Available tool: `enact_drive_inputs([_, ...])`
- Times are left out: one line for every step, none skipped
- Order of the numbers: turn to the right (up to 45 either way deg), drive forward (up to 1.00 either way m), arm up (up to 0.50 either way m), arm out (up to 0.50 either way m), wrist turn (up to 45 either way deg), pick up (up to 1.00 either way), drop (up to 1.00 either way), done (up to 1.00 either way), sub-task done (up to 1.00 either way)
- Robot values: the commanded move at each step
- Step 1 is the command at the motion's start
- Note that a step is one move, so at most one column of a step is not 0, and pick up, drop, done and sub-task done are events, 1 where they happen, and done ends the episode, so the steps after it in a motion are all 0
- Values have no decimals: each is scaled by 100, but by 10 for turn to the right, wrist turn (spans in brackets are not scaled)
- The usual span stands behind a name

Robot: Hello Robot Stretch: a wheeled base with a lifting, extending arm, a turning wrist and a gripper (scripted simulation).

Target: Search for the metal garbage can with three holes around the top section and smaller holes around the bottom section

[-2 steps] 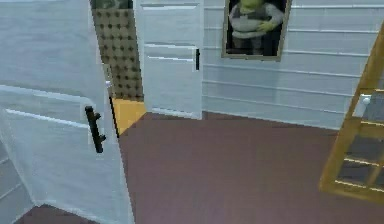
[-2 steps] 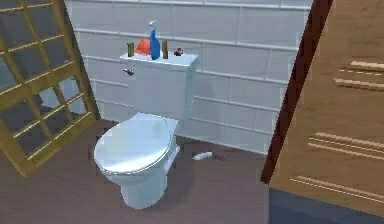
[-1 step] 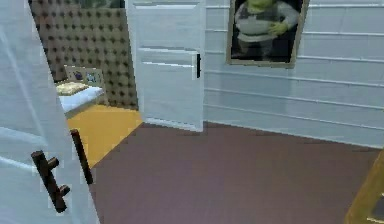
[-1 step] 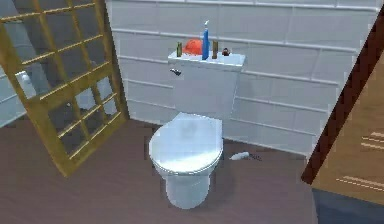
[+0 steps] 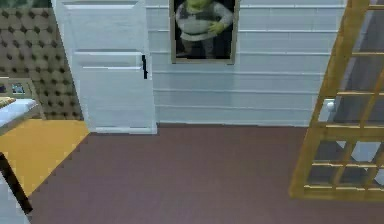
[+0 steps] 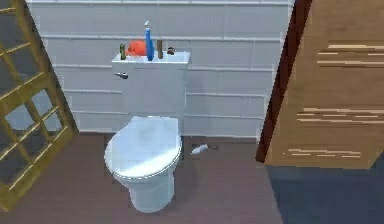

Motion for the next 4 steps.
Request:
enact_drive_inputs([0,75,0,0,0,0,0,0,0])
enact_drive_inputs([-450,0,0,0,0,0,0,0,0])
enact_drive_inputs([0,45,0,0,0,0,0,0,0])
enact_drive_inputs([-450,0,0,0,0,0,0,0,0])
